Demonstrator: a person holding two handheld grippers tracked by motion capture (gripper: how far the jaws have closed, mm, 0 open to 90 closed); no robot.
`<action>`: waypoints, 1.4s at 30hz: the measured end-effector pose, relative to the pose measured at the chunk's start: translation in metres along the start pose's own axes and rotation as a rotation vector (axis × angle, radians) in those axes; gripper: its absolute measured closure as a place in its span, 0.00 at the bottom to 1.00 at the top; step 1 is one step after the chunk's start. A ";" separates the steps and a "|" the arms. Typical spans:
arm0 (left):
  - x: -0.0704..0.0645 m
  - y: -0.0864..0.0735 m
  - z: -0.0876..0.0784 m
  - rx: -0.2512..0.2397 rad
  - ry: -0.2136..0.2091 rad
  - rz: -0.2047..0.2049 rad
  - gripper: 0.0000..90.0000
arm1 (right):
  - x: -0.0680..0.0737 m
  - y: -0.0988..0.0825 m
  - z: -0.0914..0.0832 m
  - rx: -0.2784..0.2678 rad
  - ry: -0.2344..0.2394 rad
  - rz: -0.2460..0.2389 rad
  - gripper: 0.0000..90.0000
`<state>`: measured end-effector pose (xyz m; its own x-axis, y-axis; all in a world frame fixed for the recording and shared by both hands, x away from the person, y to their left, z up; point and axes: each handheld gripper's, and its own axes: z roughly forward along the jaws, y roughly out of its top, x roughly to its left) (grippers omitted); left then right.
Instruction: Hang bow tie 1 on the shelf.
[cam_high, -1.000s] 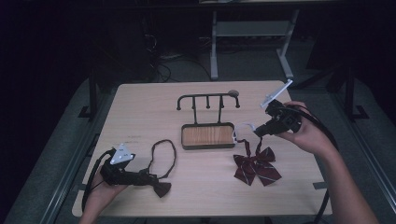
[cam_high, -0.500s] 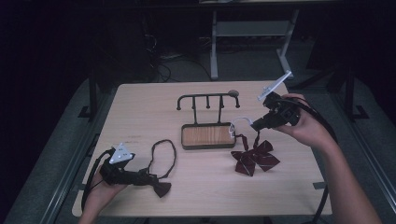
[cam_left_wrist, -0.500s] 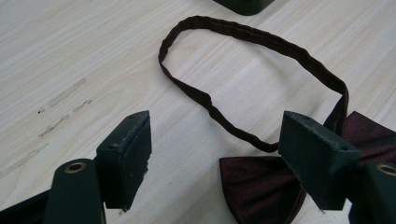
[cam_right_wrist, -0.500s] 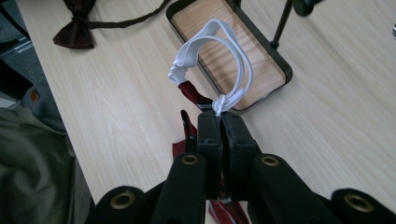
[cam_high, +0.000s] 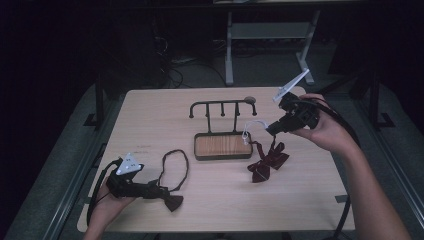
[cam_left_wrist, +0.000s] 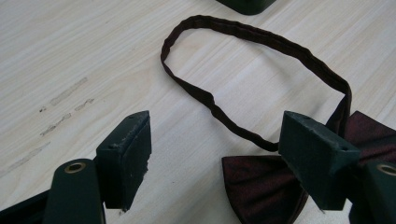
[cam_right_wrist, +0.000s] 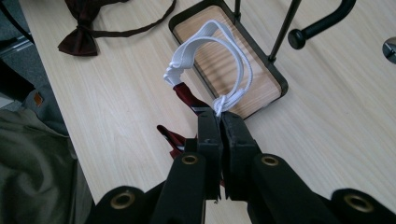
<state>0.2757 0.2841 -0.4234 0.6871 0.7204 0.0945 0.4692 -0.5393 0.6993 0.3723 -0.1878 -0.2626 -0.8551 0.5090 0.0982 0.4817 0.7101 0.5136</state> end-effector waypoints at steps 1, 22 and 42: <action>0.000 0.000 0.000 0.000 0.000 0.001 0.29 | 0.001 0.001 -0.001 -0.002 0.001 -0.002 0.96; -0.002 0.001 -0.002 0.001 0.002 0.010 0.29 | -0.004 0.017 -0.006 -0.002 -0.014 -0.004 0.97; -0.002 0.001 -0.002 0.004 -0.001 0.011 0.29 | -0.040 0.029 0.000 0.017 -0.031 0.094 0.97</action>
<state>0.2737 0.2826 -0.4218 0.6928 0.7140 0.1011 0.4641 -0.5487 0.6953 0.4205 -0.1871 -0.2520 -0.7995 0.5888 0.1185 0.5632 0.6664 0.4886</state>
